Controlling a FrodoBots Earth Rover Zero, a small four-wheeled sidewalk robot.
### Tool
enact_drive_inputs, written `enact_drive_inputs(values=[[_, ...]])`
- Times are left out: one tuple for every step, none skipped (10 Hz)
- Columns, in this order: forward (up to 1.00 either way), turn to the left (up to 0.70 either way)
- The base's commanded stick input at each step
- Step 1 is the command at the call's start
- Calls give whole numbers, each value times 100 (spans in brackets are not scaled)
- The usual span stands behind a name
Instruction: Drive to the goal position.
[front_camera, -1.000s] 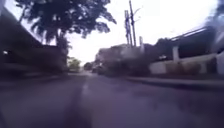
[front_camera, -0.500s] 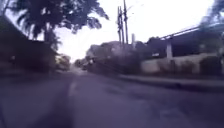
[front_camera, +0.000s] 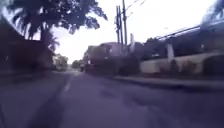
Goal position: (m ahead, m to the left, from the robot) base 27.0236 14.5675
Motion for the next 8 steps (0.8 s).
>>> enact_drive_inputs(values=[[70,0],[70,0],[70,0],[70,0],[70,0],[70,0],[70,0],[70,0]])
